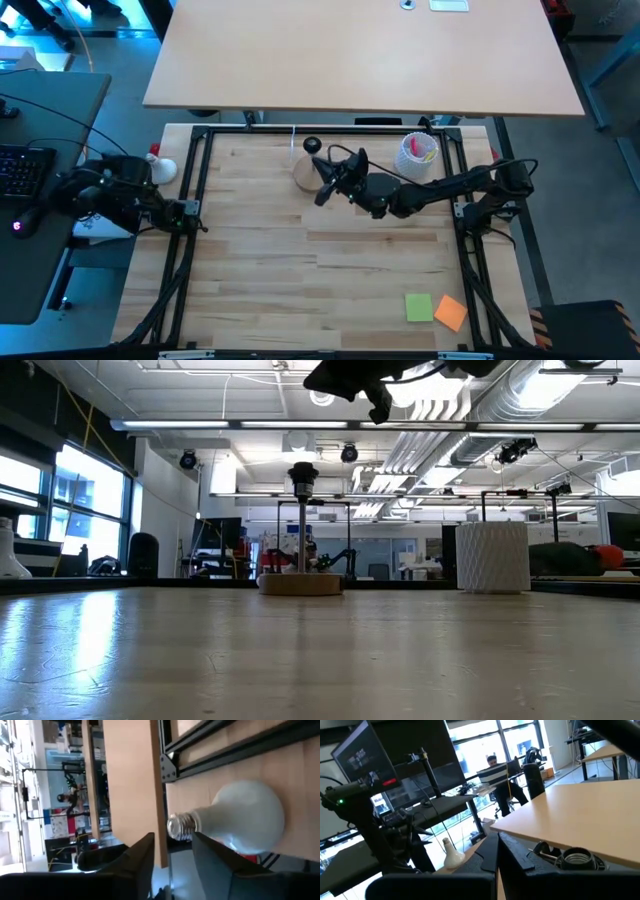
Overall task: Screw lightbulb
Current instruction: Remove the lightbulb from the brown lamp
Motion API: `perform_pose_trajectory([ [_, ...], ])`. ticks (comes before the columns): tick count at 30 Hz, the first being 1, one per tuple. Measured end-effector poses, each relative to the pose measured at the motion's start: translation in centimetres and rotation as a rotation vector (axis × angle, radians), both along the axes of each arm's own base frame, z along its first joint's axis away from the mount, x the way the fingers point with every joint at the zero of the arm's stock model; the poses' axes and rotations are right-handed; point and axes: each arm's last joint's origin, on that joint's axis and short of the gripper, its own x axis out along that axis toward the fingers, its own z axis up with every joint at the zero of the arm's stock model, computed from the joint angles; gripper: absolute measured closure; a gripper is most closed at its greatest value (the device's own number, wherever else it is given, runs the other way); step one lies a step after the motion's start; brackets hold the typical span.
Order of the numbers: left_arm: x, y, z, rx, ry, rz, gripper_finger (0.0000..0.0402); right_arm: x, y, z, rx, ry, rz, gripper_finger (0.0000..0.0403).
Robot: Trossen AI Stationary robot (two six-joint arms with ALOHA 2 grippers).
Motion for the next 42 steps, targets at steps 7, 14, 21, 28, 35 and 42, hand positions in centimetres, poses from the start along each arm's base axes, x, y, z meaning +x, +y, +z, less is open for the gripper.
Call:
perform_pose_trajectory([
  [7, -0.8, 0.0, -1.2, -0.012, -0.075, -0.020, 0.0208, 0.0, -0.6, 0.0, 0.027, -0.024, -0.013, 0.0402],
  [14, -2.0, 0.0, -3.1, -0.006, -0.201, -0.016, 0.0164, 0.0, -0.8, 0.0, 0.057, -0.046, -0.019, 0.0402],
  [21, -2.8, 0.1, -4.6, 0.027, -0.324, 0.026, 0.0158, -0.1, -0.9, 0.1, 0.059, -0.055, -0.049, 0.0402],
  [28, -3.0, 0.1, -5.1, 0.040, -0.361, 0.047, 0.0158, -0.1, -0.9, 0.1, 0.061, -0.059, -0.048, 0.0402],
  [35, -2.8, 0.1, -4.5, 0.042, -0.321, 0.046, 0.0158, -0.1, -0.8, 0.1, 0.072, -0.068, -0.045, 0.0402],
  [42, -1.7, 0.1, -2.5, 0.046, -0.186, 0.043, 0.0158, 0.0, -0.7, 0.1, 0.070, -0.066, -0.028, 0.0402],
])
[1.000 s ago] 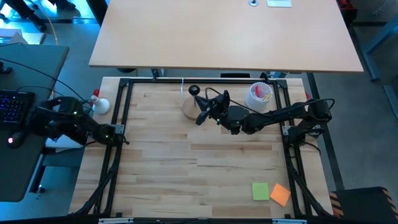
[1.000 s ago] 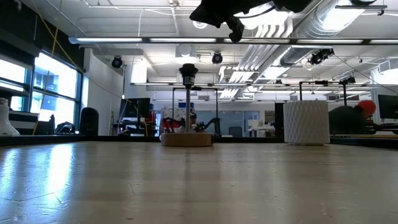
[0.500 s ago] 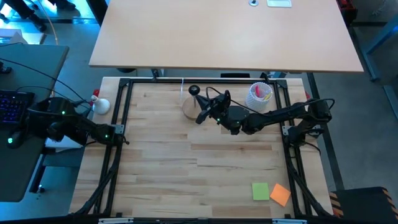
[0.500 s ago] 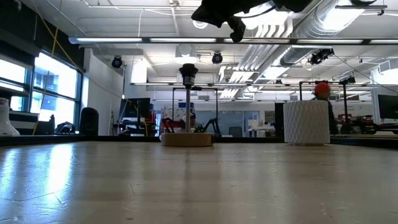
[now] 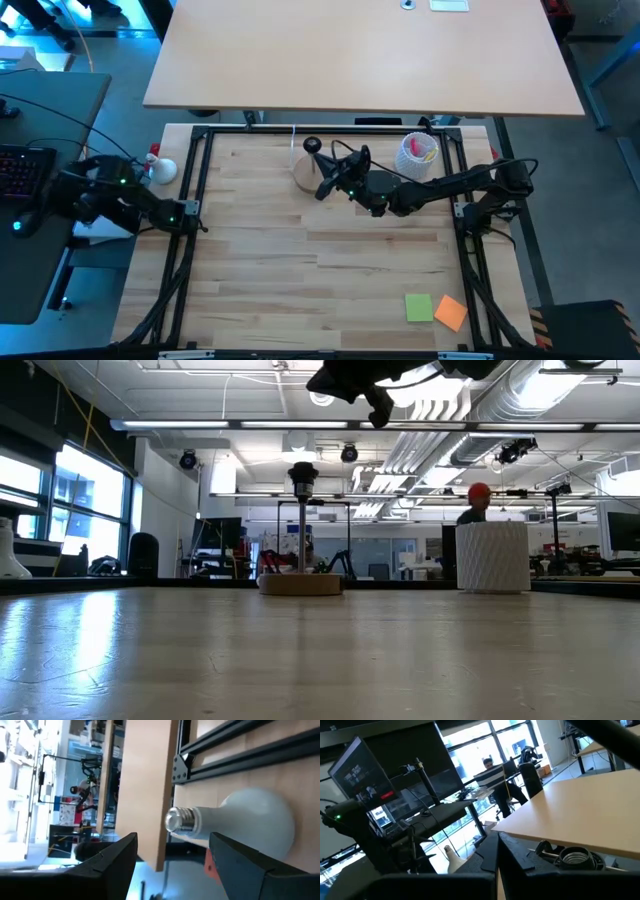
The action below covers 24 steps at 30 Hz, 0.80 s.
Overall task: Screw lightbulb
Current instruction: Remove the lightbulb from the brown lamp
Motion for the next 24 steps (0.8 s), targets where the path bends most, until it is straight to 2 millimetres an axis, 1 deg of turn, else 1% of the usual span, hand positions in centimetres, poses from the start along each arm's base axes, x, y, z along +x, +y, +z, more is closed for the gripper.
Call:
perform_pose_trajectory([
  [3, 0.7, 0.0, 1.2, 0.006, 0.084, 0.001, 0.0158, 0.1, 0.3, 0.1, -0.018, 0.013, 0.028, 0.0402],
  [6, 1.1, -0.1, 2.7, 0.022, 0.180, 0.019, 0.0158, 0.4, 0.5, 0.7, -0.027, 0.045, 0.061, 0.0402],
  [10, 1.2, -0.5, 5.7, 0.071, 0.344, 0.086, 0.0158, 1.1, 0.9, 1.8, -0.031, 0.124, 0.072, 0.0402],
  [13, 1.4, -1.1, 7.9, 0.099, 0.461, 0.140, 0.0158, 2.0, 1.2, 2.2, -0.062, 0.170, 0.078, 0.0402],
  [19, 2.1, -2.3, 11.6, 0.189, 0.651, 0.275, 0.0158, 4.3, 1.4, 2.1, -0.147, 0.250, 0.080, 0.0402],
  [24, 2.2, -3.2, 14.3, 0.254, 0.784, 0.353, 0.0158, 5.0, 1.6, 1.9, -0.199, 0.302, 0.115, 0.0402],
])
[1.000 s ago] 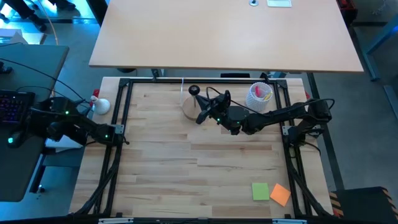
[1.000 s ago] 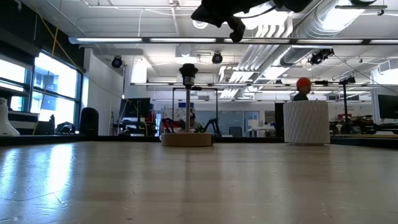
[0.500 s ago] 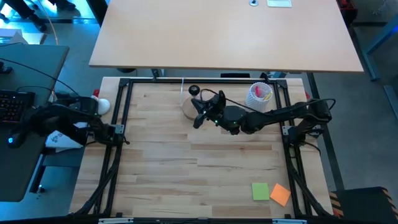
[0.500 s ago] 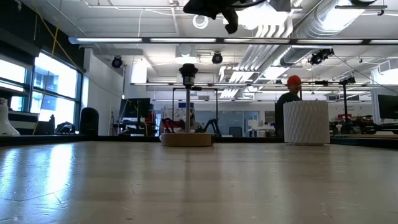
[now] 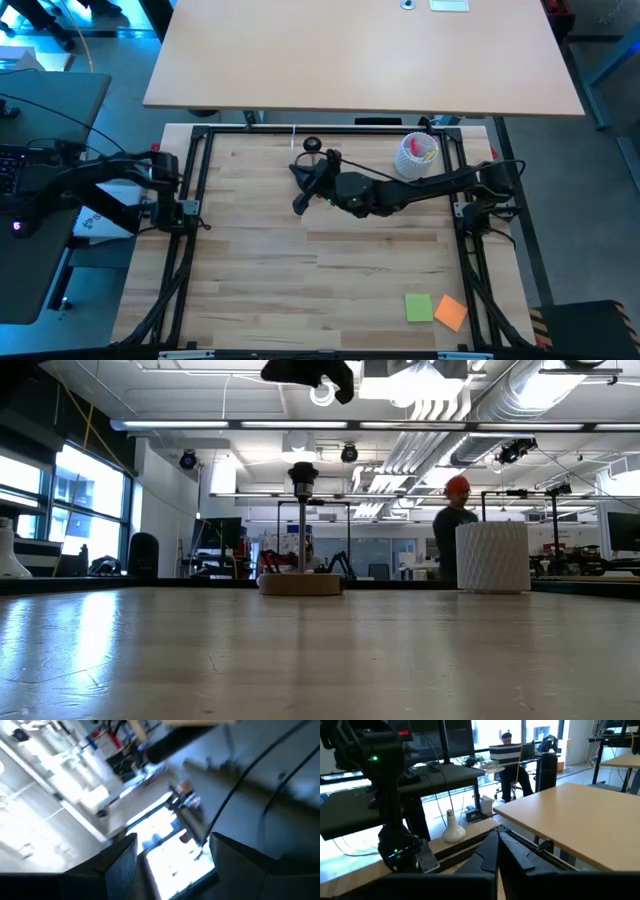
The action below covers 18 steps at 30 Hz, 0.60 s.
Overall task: Screw lightbulb
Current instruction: Remove the lightbulb from the brown lamp
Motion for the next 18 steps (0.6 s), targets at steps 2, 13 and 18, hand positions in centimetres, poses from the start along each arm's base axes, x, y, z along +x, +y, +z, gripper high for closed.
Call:
perform_pose_trajectory([
  [2, 0.0, -0.3, 0.8, 0.029, 0.076, 0.011, 0.0158, 0.0, 0.0, 0.0, -0.004, 0.005, 0.000, 0.0402],
  [13, -0.2, -0.6, 6.0, -0.015, 0.341, 0.022, 0.0158, 0.0, 0.0, -0.3, -0.006, 0.034, 0.004, 0.0402],
  [18, 0.6, -0.8, 7.0, -0.084, 0.185, 0.083, 0.0158, 0.0, 0.2, -0.5, -0.001, 0.054, 0.062, 0.0402],
])
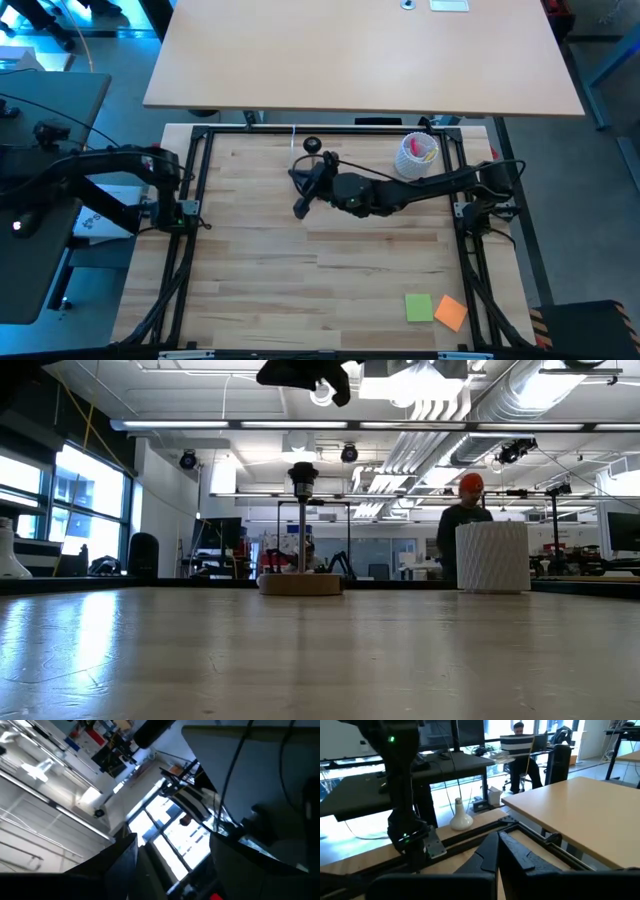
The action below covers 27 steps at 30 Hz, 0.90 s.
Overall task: Screw lightbulb
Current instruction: Remove the lightbulb from the brown lamp
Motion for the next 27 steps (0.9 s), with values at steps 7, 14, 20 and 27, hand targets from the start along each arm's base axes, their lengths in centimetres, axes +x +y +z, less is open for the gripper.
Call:
perform_pose_trajectory([
  [7, -0.1, -2.5, -0.3, -0.037, -0.028, 0.167, 0.0158, 0.0, 0.1, -0.1, 0.000, 0.006, 0.012, 0.0402],
  [14, 0.7, -5.9, -1.0, -0.178, -0.135, 0.421, 0.0158, 0.0, 0.2, -0.1, -0.021, 0.018, 0.033, 0.0402],
  [20, 2.6, -9.3, -1.9, -0.459, -0.302, 0.670, 0.0158, 0.0, 0.2, 0.0, -0.060, 0.030, 0.041, 0.0402],
  [27, 6.8, -12.9, -2.8, -0.922, -0.717, 0.915, 0.0158, 0.1, 0.2, 0.2, -0.136, 0.047, 0.075, 0.0402],
])
